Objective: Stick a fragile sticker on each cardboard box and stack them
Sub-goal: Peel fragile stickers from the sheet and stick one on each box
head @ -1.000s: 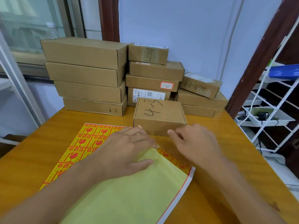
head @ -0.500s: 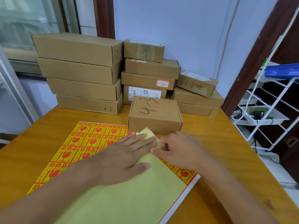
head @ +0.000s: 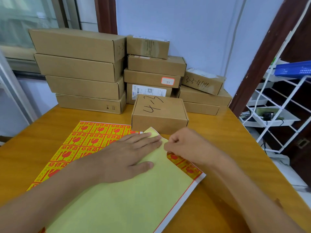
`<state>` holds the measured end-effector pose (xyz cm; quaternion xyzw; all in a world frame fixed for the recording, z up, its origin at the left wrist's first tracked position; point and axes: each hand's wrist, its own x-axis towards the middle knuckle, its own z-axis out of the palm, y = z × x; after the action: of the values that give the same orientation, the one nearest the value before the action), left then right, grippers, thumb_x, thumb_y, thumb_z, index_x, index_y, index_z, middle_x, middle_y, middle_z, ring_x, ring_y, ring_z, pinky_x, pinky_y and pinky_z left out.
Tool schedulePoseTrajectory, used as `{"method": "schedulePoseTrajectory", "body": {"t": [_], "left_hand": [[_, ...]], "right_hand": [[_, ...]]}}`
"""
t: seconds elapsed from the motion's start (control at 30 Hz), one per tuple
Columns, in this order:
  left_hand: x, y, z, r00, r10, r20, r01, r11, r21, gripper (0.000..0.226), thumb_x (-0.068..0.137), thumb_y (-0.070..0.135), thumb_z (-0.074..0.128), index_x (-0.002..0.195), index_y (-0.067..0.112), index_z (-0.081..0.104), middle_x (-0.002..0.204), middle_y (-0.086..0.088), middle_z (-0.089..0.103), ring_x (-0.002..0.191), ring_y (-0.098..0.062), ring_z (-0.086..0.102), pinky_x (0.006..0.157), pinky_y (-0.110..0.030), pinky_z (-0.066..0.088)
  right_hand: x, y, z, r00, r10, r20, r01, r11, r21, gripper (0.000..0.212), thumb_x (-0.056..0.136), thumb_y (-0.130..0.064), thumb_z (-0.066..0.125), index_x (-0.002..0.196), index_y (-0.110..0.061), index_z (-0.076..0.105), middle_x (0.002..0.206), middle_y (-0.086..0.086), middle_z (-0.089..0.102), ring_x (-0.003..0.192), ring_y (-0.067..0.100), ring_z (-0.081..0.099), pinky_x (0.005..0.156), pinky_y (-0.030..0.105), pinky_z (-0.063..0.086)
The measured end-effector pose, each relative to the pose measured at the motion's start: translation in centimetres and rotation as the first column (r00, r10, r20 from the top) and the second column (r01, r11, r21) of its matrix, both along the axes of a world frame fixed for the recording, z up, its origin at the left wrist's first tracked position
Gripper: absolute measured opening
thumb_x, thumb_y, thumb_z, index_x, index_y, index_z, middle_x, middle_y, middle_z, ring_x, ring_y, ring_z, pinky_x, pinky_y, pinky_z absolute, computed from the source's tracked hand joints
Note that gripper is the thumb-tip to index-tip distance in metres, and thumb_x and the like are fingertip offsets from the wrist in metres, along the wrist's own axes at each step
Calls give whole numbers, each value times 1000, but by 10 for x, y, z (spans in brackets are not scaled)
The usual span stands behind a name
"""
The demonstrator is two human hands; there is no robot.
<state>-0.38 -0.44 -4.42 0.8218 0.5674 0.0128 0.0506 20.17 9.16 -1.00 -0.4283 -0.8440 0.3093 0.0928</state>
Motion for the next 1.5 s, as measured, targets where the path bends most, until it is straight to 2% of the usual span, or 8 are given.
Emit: {"method": "schedulePoseTrajectory", "body": {"t": [0.33,0.47,0.57,0.7,0.8,1.07,1.23,1.5], "left_hand": [[-2,0,-3,1000,5,27,-5,1000,3,65,100,66,12,158,47,-9,162,35,-15,147,9,-23,122,-24,-14],[-3,1,-5,999,-10,42,10,1000,13,60,102,65,16,157,52,-4,160,38,-15,148,8,-20,123,-27,-10],[-4,1,-5,999,-11,47,9,999,39,59,103,63,19,158,51,2,162,36,-8,150,6,-14,125,-30,-5],[-3,0,0,997,-24,69,10,980,199,58,102,61,31,157,45,21,163,26,19,150,2,12,125,-32,12],[-2,1,4,990,-52,135,5,944,329,55,100,58,38,152,38,39,158,22,35,149,1,21,125,-32,14],[4,3,27,927,-52,371,-234,692,682,19,98,33,50,101,28,68,95,18,62,87,-6,61,68,-36,47],[25,46,70,794,167,585,-535,648,541,8,93,39,52,94,35,59,83,22,61,72,0,58,62,-29,48],[52,72,29,594,85,800,-446,862,240,12,90,46,68,96,37,71,86,21,72,84,-4,67,75,-37,56]], "right_hand": [[36,24,29,982,-157,-107,117,945,-306,29,91,-23,66,63,-22,60,57,-5,38,50,11,23,51,29,12],[45,30,35,830,-302,-468,182,941,-284,30,95,-23,64,65,-22,59,57,-7,36,51,12,26,48,25,18],[35,31,35,595,-336,-730,206,942,-266,28,98,-21,62,73,-20,72,70,-5,61,66,13,53,62,30,41],[18,18,22,647,-227,-728,159,974,-163,27,102,-21,55,103,-17,82,108,5,78,108,15,66,104,36,48],[10,13,19,615,-202,-762,163,978,-129,27,102,-16,56,96,-12,82,98,0,79,98,8,65,95,20,47],[10,21,8,692,-19,-722,161,978,129,17,100,-26,67,86,-28,76,93,-3,70,88,12,66,80,27,51],[4,19,4,719,-25,-694,184,970,156,35,95,1,64,103,-33,69,98,-12,67,87,15,64,72,35,58],[6,23,-3,684,8,-730,139,980,141,54,96,-8,71,135,-41,52,95,-3,67,87,19,66,77,46,58]]}}
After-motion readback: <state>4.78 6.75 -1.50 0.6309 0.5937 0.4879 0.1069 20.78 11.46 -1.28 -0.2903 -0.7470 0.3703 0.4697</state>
